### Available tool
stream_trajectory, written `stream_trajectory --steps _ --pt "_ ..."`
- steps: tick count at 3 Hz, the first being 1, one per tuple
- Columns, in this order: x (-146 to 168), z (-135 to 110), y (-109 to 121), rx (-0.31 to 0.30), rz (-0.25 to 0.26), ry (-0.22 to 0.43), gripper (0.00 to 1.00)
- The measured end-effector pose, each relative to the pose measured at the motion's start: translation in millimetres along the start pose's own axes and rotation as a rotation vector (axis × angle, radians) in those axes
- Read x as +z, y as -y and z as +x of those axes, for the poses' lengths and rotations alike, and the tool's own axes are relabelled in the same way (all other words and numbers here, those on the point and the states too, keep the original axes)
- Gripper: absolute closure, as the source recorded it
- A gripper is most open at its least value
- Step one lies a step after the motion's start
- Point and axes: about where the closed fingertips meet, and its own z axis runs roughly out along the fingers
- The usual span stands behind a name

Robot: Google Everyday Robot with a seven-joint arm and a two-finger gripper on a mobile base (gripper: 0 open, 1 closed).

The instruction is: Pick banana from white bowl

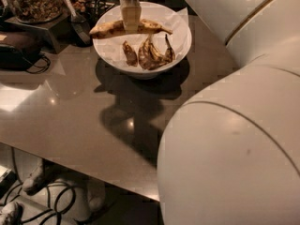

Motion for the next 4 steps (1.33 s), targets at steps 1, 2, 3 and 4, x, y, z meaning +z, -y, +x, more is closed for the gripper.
stream_trajectory --steps 1,2,3,4 --pt "1 -1 2 0.001 0.008 0.005 1.0" --pt "-4 -4 -12 0.017 0.001 0.006 1.0" --pt "-15 -15 -38 0.073 -0.002 0.016 1.0" --pt "-25 -32 -61 0.166 -0.013 0.02 1.0"
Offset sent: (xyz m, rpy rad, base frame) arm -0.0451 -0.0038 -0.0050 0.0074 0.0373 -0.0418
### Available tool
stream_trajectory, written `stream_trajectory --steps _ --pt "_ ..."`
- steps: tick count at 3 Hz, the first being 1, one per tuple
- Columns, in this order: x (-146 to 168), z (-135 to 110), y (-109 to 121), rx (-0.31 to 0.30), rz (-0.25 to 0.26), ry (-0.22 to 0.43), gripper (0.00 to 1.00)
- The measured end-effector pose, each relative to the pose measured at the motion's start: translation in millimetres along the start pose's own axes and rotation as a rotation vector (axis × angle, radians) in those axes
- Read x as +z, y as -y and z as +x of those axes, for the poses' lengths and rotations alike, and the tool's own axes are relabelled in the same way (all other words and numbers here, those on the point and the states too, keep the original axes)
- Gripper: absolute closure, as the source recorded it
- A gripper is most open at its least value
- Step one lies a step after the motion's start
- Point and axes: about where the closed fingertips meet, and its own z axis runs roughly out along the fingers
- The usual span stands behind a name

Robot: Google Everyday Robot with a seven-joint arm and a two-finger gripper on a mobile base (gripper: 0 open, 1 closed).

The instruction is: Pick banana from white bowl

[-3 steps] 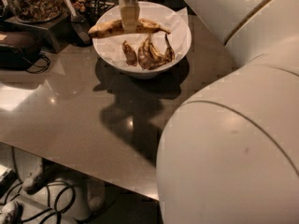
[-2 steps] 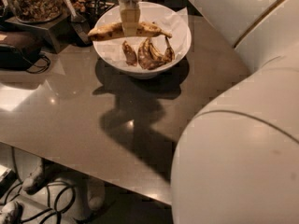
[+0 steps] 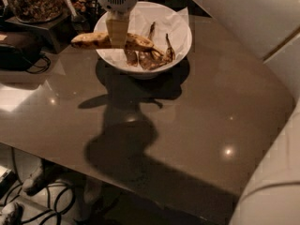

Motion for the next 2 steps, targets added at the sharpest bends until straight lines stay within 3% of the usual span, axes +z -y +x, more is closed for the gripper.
stream_trajectory --steps 1,2 --pt "-7.2 -15.8 -17.1 0.118 -0.012 0.007 1.0" --pt "-7.2 -15.8 -17.1 0.118 -0.012 0.007 1.0"
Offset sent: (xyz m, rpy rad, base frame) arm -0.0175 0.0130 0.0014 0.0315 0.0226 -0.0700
